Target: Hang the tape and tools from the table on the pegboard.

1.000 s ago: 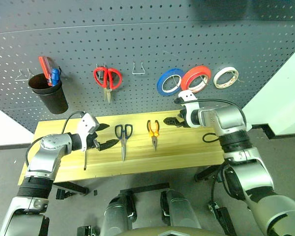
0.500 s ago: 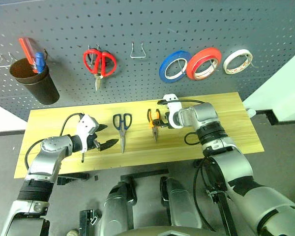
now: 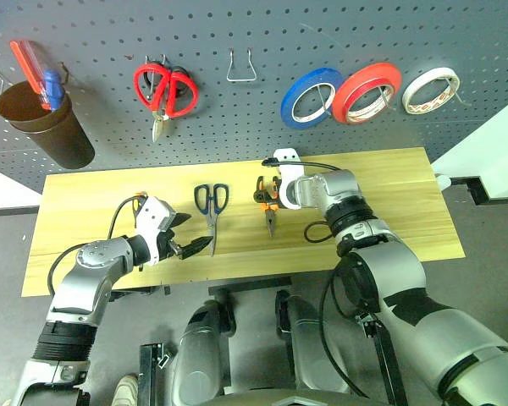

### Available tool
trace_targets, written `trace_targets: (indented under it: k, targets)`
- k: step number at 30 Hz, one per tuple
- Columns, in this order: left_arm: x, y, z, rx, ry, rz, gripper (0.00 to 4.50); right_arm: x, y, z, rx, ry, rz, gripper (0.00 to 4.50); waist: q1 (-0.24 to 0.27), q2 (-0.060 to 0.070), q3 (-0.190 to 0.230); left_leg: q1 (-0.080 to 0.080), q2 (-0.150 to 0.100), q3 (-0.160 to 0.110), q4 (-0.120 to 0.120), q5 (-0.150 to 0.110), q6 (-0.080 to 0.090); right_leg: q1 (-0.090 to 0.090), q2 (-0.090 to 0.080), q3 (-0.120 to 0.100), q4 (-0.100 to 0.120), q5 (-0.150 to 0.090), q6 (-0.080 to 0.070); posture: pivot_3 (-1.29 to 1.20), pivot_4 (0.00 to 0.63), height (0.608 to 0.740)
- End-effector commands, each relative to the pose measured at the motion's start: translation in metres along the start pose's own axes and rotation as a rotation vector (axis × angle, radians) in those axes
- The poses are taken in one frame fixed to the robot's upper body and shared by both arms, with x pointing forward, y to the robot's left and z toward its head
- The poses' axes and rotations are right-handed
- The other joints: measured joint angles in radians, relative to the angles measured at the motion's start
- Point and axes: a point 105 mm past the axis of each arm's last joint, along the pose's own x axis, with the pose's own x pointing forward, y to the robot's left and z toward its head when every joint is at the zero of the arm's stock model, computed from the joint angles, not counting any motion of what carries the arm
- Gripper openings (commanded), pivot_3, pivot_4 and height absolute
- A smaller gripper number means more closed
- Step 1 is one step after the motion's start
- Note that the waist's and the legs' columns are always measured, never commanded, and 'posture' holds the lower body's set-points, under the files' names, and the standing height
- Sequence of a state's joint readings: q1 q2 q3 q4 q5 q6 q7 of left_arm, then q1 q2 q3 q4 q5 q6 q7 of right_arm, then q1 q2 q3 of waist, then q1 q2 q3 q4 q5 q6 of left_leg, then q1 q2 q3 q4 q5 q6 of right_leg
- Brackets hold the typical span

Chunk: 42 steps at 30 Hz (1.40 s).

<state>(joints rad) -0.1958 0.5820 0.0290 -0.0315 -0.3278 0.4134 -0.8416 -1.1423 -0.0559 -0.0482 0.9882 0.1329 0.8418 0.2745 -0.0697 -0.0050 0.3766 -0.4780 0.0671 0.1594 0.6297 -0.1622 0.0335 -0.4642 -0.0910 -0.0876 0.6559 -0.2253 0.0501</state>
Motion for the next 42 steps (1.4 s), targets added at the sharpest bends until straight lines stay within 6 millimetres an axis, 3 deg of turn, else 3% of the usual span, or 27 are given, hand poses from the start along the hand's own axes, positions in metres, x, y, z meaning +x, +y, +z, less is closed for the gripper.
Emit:
trace_targets:
  k: [1, 7, 17, 26, 34, 37, 40, 42]
  targets:
    - [-0.005, 0.001, 0.011, 0.004, -0.052, 0.016, 4.50, 0.002, 0.011, -0.003, -0.041, 0.034, 0.005, 4.48, 0.001, 0.000, 0.000, 0.000, 0.000, 0.000, 0.000, 0.000, 0.000, 0.000, 0.000, 0.000, 0.000, 0.000, 0.000, 0.00, 0.443, 0.730]
    - [-0.004, 0.002, 0.013, 0.009, -0.065, 0.022, 4.50, 0.005, 0.016, -0.017, -0.126, 0.089, -0.031, 4.48, 0.000, 0.000, 0.000, 0.000, 0.000, 0.000, 0.000, -0.002, -0.002, 0.000, -0.001, 0.000, -0.001, -0.002, -0.003, 0.00, 0.427, 0.730]
    - [-0.006, 0.005, 0.013, 0.045, -0.052, 0.024, 4.50, 0.009, 0.012, -0.017, -0.192, 0.097, -0.094, 4.48, 0.000, 0.000, 0.000, -0.001, 0.000, 0.000, -0.004, -0.002, -0.003, -0.001, -0.001, 0.001, -0.006, -0.002, -0.004, 0.02, 0.401, 0.730]
    - [-0.017, 0.014, 0.012, 0.076, -0.025, 0.045, 4.50, 0.014, 0.024, -0.032, -0.297, 0.175, -0.064, 4.48, 0.000, -0.005, -0.003, -0.001, -0.001, 0.000, -0.013, 0.000, -0.006, -0.003, -0.001, 0.001, -0.011, -0.001, -0.004, 0.03, 0.369, 0.730]
    - [-0.017, 0.016, 0.013, 0.091, -0.020, 0.051, 4.50, 0.015, 0.021, -0.035, -0.223, 0.178, -0.071, 4.48, 0.001, -0.009, -0.005, -0.001, -0.001, 0.000, -0.017, 0.002, -0.009, -0.005, -0.001, 0.000, -0.011, -0.001, -0.004, 0.04, 0.339, 0.730]
    - [-0.018, 0.018, 0.014, 0.099, -0.017, 0.052, 4.50, 0.017, 0.017, -0.034, -0.223, 0.168, -0.091, 3.92, 0.001, -0.013, -0.008, -0.001, -0.001, 0.000, -0.018, 0.002, -0.009, -0.005, -0.001, 0.000, -0.011, -0.001, -0.004, 0.04, 0.326, 0.730]
    - [-0.019, 0.021, 0.016, 0.114, -0.017, 0.061, 4.50, 0.019, 0.014, -0.039, -0.229, 0.175, -0.103, 2.99, 0.000, -0.016, -0.011, -0.003, -0.001, 0.000, -0.019, 0.002, -0.010, -0.007, -0.001, 0.000, -0.011, -0.001, -0.004, 0.04, 0.316, 0.730]
    - [-0.021, 0.023, 0.018, 0.121, -0.023, 0.067, 4.50, 0.021, 0.015, -0.047, -0.235, 0.196, -0.100, 2.84, 0.000, -0.019, -0.015, -0.003, -0.001, 0.000, -0.020, 0.002, -0.010, -0.007, -0.001, 0.000, -0.011, -0.001, -0.004, 0.04, 0.310, 0.730]
